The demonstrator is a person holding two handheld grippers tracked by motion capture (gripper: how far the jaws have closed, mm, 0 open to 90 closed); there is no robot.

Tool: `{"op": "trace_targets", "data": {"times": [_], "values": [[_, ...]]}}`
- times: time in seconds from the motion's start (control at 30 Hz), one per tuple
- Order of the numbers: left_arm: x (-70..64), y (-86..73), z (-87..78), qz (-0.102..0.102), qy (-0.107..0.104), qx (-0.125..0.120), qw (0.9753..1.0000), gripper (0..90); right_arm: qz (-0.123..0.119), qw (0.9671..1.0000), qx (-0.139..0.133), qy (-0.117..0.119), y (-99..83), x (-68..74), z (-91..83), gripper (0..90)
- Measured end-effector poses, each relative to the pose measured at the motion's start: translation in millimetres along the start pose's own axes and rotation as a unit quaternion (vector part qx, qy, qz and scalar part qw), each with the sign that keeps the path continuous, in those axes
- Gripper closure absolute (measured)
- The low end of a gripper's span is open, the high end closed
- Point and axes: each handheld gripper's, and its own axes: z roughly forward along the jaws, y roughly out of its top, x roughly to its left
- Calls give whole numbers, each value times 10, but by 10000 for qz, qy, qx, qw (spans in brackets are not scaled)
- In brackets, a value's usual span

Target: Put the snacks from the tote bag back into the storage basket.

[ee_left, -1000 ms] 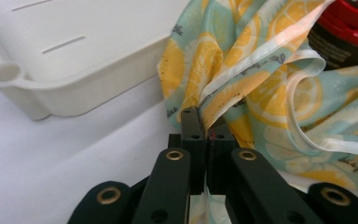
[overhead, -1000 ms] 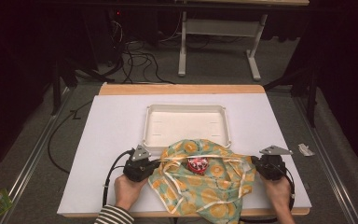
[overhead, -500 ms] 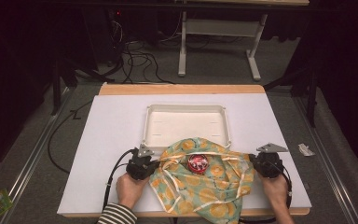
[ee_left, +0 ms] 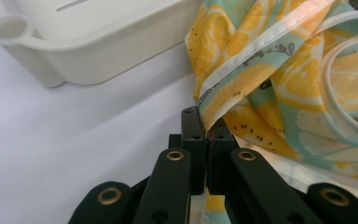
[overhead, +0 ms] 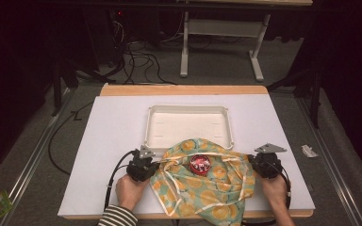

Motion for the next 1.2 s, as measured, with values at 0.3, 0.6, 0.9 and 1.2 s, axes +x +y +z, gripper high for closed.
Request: {"op": "trace_targets", "data": {"times": [0.3,0.6,0.9,1.2], "values": [[-51,-42,-93,267,10,-24,9996,890,57,9999,83,-34,-127,-93,-44,900],[-79,-117,-206,219,-265,-218,9992,702,-134,9999,75,-10,-221,-65,-93,900],[-190,-11,-544,65,-419,-966,9944,413,-225,9997,81,-7,-199,-38,-84,900],[-364,285,-305,110,-373,-682,9969,284,-258,9996,75,-4,-189,-19,-62,900]]}}
